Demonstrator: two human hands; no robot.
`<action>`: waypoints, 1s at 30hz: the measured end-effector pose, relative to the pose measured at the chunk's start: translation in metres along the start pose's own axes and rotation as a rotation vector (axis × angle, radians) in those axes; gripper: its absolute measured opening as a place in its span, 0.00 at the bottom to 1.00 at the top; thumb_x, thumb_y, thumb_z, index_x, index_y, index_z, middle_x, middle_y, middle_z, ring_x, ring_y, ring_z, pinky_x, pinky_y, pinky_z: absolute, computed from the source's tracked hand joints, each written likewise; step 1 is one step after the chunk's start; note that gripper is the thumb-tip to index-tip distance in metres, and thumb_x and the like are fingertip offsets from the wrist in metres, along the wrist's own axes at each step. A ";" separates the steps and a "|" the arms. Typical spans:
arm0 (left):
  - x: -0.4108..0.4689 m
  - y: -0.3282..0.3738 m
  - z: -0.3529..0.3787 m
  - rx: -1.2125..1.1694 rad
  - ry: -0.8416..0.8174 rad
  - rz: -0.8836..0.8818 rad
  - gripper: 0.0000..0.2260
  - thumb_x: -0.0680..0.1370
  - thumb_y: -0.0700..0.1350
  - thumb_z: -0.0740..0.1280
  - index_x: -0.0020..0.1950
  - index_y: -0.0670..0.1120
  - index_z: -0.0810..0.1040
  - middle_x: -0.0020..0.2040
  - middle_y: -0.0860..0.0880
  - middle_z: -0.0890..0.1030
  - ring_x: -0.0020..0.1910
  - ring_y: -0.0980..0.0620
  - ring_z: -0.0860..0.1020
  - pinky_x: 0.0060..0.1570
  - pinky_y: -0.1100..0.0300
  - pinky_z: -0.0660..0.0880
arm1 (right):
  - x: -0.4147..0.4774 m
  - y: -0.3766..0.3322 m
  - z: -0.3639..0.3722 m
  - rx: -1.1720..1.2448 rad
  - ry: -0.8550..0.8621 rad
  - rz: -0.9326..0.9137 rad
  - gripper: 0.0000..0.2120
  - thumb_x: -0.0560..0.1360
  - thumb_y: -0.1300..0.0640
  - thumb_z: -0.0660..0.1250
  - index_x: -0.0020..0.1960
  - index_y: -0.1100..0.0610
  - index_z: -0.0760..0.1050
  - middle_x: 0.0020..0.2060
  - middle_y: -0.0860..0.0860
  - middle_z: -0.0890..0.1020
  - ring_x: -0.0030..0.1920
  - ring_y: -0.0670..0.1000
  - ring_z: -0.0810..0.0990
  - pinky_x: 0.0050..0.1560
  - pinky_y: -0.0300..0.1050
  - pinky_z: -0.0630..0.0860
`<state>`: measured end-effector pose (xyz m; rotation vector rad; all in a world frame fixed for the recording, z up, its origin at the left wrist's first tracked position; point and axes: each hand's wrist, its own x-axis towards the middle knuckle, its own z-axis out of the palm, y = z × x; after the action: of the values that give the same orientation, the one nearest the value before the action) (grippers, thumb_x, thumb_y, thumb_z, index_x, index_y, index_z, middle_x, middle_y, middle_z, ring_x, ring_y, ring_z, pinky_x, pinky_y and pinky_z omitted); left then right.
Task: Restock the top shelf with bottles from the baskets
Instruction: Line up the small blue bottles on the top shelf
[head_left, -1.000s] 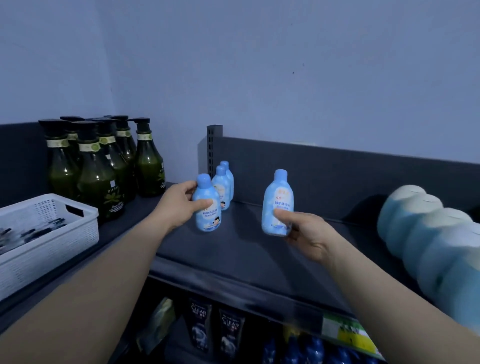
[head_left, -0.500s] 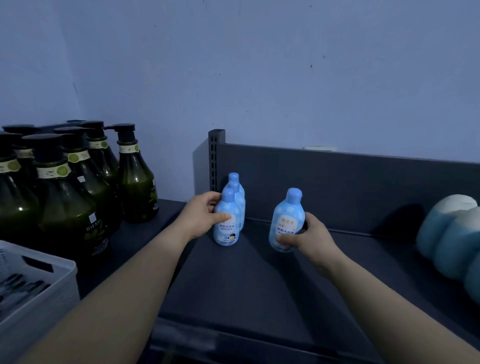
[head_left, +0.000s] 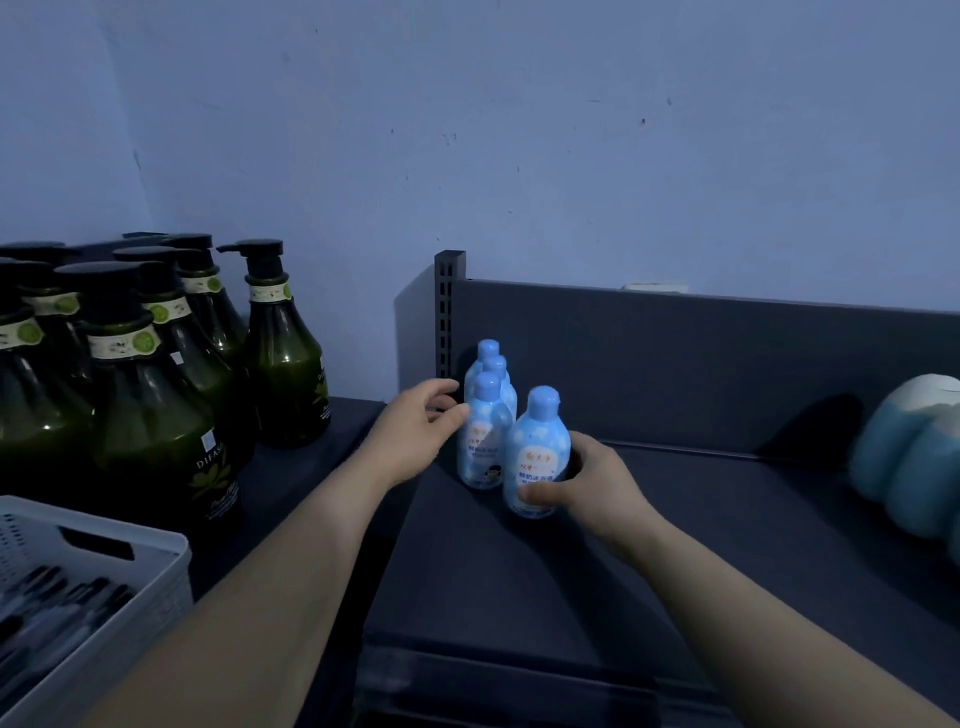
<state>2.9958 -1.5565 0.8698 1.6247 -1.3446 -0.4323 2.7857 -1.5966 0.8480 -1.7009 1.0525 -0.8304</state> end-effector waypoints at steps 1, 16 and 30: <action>-0.004 0.000 -0.003 0.034 0.031 0.005 0.18 0.79 0.47 0.66 0.68 0.48 0.72 0.57 0.52 0.77 0.53 0.56 0.77 0.50 0.66 0.69 | -0.002 -0.002 0.006 -0.016 0.004 -0.011 0.23 0.62 0.64 0.79 0.53 0.51 0.76 0.45 0.47 0.84 0.45 0.47 0.83 0.46 0.42 0.80; -0.064 -0.009 -0.013 0.240 0.204 0.062 0.16 0.79 0.47 0.63 0.66 0.50 0.74 0.55 0.54 0.77 0.53 0.55 0.77 0.56 0.54 0.75 | -0.007 -0.004 0.060 -0.129 0.069 -0.006 0.26 0.65 0.57 0.79 0.58 0.52 0.72 0.52 0.48 0.80 0.47 0.43 0.79 0.39 0.32 0.72; -0.106 0.043 0.036 0.340 0.136 0.348 0.16 0.79 0.49 0.62 0.66 0.48 0.75 0.58 0.53 0.78 0.56 0.51 0.75 0.53 0.57 0.73 | -0.081 0.004 -0.021 -0.803 0.129 -0.080 0.31 0.78 0.46 0.63 0.77 0.53 0.58 0.76 0.48 0.61 0.77 0.49 0.54 0.75 0.42 0.50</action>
<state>2.9095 -1.4743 0.8570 1.6085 -1.6194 0.1204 2.7334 -1.5309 0.8459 -2.3823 1.5456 -0.5991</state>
